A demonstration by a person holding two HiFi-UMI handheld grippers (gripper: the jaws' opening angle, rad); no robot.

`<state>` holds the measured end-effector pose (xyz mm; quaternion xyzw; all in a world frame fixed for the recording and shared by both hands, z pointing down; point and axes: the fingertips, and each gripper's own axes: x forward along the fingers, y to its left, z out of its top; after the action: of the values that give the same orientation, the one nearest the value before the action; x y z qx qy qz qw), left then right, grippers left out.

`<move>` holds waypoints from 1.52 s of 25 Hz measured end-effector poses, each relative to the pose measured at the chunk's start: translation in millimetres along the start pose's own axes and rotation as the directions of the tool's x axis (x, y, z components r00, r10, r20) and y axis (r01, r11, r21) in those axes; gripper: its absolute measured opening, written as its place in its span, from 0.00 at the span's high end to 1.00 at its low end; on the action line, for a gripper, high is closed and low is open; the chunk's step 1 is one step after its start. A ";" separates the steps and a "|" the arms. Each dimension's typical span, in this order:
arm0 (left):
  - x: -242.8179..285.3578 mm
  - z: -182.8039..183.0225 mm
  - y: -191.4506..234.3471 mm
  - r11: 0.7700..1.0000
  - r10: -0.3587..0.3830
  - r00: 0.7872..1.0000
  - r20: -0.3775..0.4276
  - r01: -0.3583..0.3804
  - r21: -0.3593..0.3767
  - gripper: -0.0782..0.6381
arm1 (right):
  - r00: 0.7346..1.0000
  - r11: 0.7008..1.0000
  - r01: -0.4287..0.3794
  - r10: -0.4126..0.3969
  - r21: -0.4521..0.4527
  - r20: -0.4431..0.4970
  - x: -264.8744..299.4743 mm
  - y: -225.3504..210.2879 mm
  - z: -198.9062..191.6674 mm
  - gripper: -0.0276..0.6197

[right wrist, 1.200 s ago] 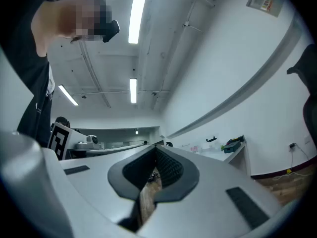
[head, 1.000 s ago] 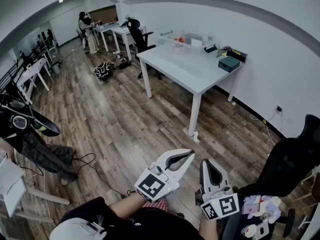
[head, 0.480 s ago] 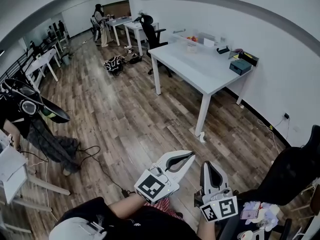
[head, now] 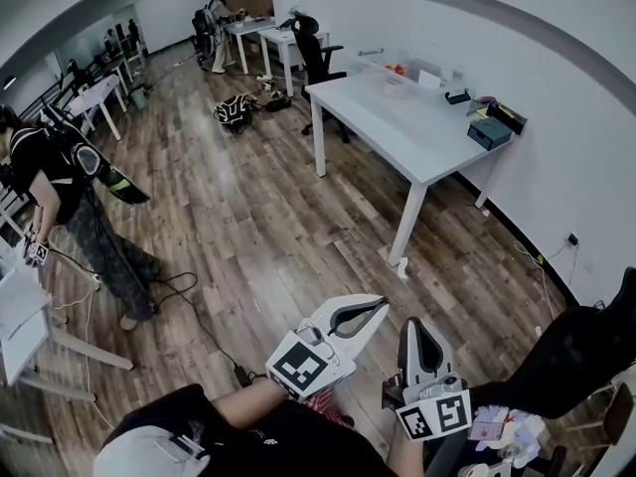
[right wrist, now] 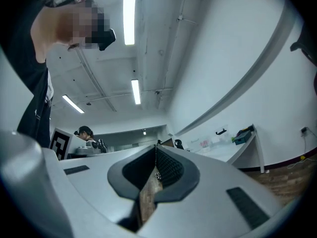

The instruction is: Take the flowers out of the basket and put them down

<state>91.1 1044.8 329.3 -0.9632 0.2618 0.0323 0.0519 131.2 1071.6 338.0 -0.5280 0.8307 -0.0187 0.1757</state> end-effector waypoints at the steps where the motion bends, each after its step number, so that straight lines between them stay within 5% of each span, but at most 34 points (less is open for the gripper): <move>1: 0.5 0.0 2.8 1.000 0.005 1.000 0.005 -0.005 -0.006 0.90 | 1.000 1.000 -0.005 0.005 -0.001 0.003 2.3 0.3 1.0 0.94; 8: 19.9 -3.8 18.3 1.000 -0.013 1.000 0.011 0.013 0.029 0.90 | 1.000 0.998 0.008 -0.008 -0.059 0.003 21.1 -14.4 3.1 0.94; 18: 68.1 -5.7 67.4 0.998 -0.054 0.997 0.053 0.055 -0.018 0.90 | 1.000 0.996 0.026 -0.027 -0.085 -0.016 76.5 -50.9 -1.2 0.94; 38: 129.4 -14.5 231.2 0.999 -0.029 0.998 0.053 0.030 -0.028 0.90 | 0.997 0.996 0.006 -0.013 -0.093 -0.080 241.5 -103.6 -29.0 0.94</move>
<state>85.6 780.1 312.9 -0.9664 0.2455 0.0609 0.0453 120.4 808.0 321.9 -0.5383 0.8345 -0.0022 0.1172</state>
